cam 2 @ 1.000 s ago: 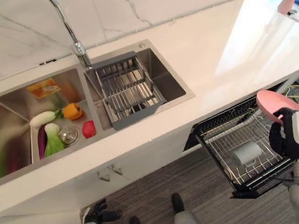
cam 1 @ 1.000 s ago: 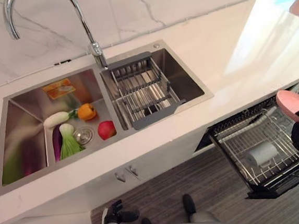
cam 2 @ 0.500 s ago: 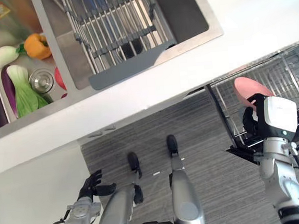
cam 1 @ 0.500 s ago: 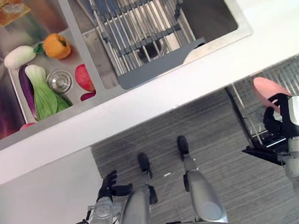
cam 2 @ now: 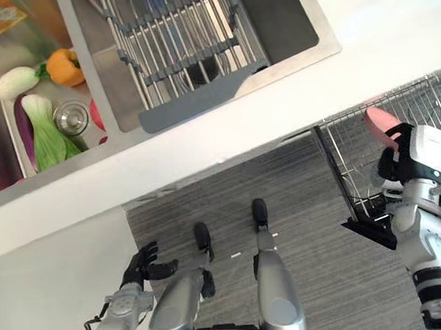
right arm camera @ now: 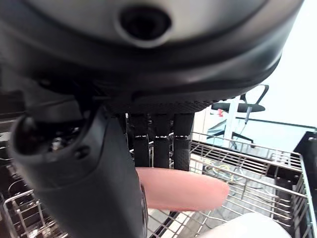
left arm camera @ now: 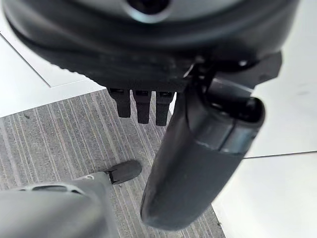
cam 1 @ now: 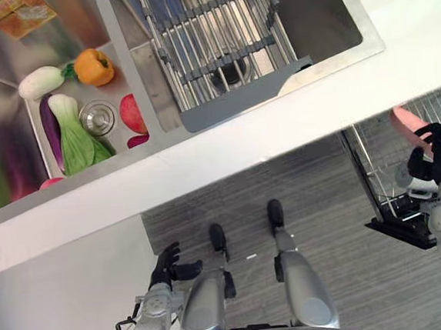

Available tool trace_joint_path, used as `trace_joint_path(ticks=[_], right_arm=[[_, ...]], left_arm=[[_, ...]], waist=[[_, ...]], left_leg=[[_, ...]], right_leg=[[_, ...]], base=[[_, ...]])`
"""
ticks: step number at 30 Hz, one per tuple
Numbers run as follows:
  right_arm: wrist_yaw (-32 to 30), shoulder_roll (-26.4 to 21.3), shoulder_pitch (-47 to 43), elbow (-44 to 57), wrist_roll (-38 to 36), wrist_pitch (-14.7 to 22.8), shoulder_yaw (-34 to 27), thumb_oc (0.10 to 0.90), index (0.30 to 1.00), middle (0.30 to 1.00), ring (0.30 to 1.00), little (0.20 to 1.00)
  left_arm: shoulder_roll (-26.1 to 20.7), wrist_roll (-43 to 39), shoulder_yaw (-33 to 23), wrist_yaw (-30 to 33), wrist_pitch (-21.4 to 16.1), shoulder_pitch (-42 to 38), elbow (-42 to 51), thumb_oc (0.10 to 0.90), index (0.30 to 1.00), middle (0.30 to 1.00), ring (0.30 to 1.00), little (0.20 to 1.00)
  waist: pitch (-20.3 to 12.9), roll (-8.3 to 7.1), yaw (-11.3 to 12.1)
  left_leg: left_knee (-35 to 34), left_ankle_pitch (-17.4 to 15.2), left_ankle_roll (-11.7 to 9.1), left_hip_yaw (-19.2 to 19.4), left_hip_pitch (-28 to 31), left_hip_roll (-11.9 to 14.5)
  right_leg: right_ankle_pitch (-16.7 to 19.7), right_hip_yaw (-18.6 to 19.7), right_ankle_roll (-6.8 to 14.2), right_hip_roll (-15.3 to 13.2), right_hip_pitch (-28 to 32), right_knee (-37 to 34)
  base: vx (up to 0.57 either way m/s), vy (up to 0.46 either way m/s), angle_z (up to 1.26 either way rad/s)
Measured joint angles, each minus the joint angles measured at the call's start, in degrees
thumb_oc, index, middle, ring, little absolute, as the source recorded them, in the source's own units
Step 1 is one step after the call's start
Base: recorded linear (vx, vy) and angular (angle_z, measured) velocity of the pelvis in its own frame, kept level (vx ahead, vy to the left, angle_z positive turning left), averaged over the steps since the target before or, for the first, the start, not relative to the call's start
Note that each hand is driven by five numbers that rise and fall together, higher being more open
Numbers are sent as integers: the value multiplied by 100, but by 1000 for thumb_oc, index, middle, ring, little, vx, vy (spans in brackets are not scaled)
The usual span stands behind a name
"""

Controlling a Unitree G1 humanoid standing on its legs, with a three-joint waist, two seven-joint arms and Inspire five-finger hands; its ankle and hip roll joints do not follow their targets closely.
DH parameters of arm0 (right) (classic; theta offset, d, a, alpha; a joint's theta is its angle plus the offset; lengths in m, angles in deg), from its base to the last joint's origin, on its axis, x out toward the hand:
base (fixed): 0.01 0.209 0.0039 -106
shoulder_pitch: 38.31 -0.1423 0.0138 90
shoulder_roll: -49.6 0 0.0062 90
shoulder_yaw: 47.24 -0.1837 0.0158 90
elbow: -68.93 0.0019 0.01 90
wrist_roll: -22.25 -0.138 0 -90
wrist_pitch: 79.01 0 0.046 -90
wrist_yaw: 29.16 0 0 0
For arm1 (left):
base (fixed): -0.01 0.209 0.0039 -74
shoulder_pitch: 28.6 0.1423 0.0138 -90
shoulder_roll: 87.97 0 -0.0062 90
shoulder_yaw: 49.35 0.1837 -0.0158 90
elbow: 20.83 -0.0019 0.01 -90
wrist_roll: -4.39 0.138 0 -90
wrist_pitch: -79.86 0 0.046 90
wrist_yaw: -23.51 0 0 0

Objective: Place the dishes in the dishwasher.

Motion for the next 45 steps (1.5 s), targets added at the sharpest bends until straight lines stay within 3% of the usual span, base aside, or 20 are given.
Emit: trace_joint_path(ticks=[5,11,15,18,21,23,24,25,26,28,29,30,32,34,36,37,42,45], right_arm=[[183,28,572,404,-216,-27,-690,800,900,900,900,900],[213,14,1187,477,-461,-11,-1433,800,900,900,900,900],[-13,19,1328,-286,-903,72,-1988,800,900,900,900,900],[-460,-21,1363,-1712,-1591,275,-2410,800,900,900,900,900],[-548,-15,1496,-2082,-2013,132,-2603,800,900,900,900,900],[-642,120,1763,-2310,-2161,178,-2716,800,900,900,900,900],[-688,337,1819,-2317,-2338,169,-2729,605,608,608,608,608],[-709,492,1870,-2319,-2470,177,-2729,447,371,371,371,371],[-683,579,1825,-2416,-2530,167,-2727,400,300,300,300,300],[-642,600,1735,-2358,-2667,53,-2713,400,300,300,300,300],[-642,716,1833,-1811,-2662,-147,-2755,400,300,300,300,300],[-642,716,1833,-1811,-2662,-147,-2755,400,300,300,300,300],[-630,992,1833,-299,-2433,-332,-2585,400,300,300,300,300],[-589,910,1339,-151,-2183,-513,-2149,400,300,300,300,300],[-562,891,838,-188,-1964,-779,-1629,400,300,300,300,300],[-609,860,739,-374,-1836,-913,-1664,400,300,300,300,300],[-345,645,296,-882,-1769,-913,-1130,400,300,300,300,300],[-338,678,234,-943,-1717,-1033,-878,400,300,300,300,300]], left_arm=[[5,14,-30,-94,66,87,-112,800,900,900,900,900],[-2,119,-322,-155,141,298,-453,800,900,900,900,900],[12,217,-492,-230,164,300,-926,800,900,900,900,900],[-17,338,-463,-265,171,340,-967,800,900,900,900,900],[-14,337,-431,-266,155,497,-877,800,900,900,900,900],[31,328,-438,-246,154,580,-935,800,900,900,900,900],[77,327,-431,-223,145,664,-934,800,900,900,900,900],[147,326,-421,-216,131,674,-930,800,900,900,900,900],[197,325,-311,-226,130,675,-930,800,900,900,900,900],[340,327,-102,-250,121,705,-933,800,900,900,900,900],[428,320,9,-262,129,788,-831,800,900,900,900,900],[428,320,9,-262,129,788,-831,800,900,900,900,900],[656,291,15,-288,69,1016,-463,800,900,900,900,900],[787,288,12,-303,21,949,-474,800,900,900,900,900],[832,285,15,-314,7,930,-480,800,900,900,900,900],[835,279,14,-315,4,918,-487,800,900,900,900,900],[818,230,-56,-301,-51,897,-477,800,900,900,900,900],[812,318,-46,-387,-45,876,-489,800,900,900,900,900]], waist=[[-41,41,-83],[-560,-101,-189],[-1043,-355,-291],[-1312,-493,-287],[-1413,-444,-337],[-1491,-306,-423],[-1533,-176,-480],[-1551,-69,-481],[-1532,56,-489],[-1434,347,-495],[-1417,580,-521],[-1417,580,-521],[-1215,1083,-612],[-1114,1317,-566],[-1074,1380,-421],[-1064,1381,-354],[-898,1244,-260],[-875,1229,-280]], left_leg=[[1,-71,-93,-27,312,19],[2,-138,-35,-1,583,84],[0,-212,-8,31,820,148],[-2,-272,-24,109,889,145],[-2,-293,4,136,900,145],[-9,-314,33,152,911,119],[-4,-322,45,173,884,99],[-13,-325,45,196,814,81],[-21,-325,45,234,754,53],[-17,-359,56,292,737,-2],[-29,-399,24,295,711,-38],[-29,-399,24,295,711,-38],[-28,-422,32,337,601,-132],[-17,-411,48,352,509,-168],[-27,-409,30,326,486,-159],[-25,-397,12,275,484,-147],[-35,-314,161,69,714,-42],[-34,-338,124,-242,910,9]], right_leg=[[-84,-78,-38,-27,328,-17],[-157,-56,-14,105,574,1],[-266,-28,-15,167,799,-19],[-328,15,-9,150,848,-21],[-340,33,-11,121,846,-22],[-348,64,2,99,845,-22],[-350,88,11,86,795,-21],[-350,97,13,65,720,-22],[-333,97,35,35,642,-22],[-296,99,88,4,593,-20],[-291,127,102,-32,553,-21],[-291,127,102,-32,553,-21],[-259,225,146,-100,392,-21],[-226,197,190,-149,311,-19],[-228,45,188,-171,278,-21],[-225,-8,188,-166,303,-21],[-264,-252,140,-141,666,-17],[-363,-552,91,-125,993,-23]], base=[[68,-9,4],[80,-9,-6],[50,19,-6],[1,18,-6],[-5,22,-7],[-66,33,-7],[-79,33,-8],[-53,32,-11],[-45,51,-14],[-44,90,-14],[-30,65,-7],[-38,42,-8],[-58,12,-20],[-35,-37,-7],[22,-34,9],[32,-42,20],[64,-56,19],[25,-43,46]])
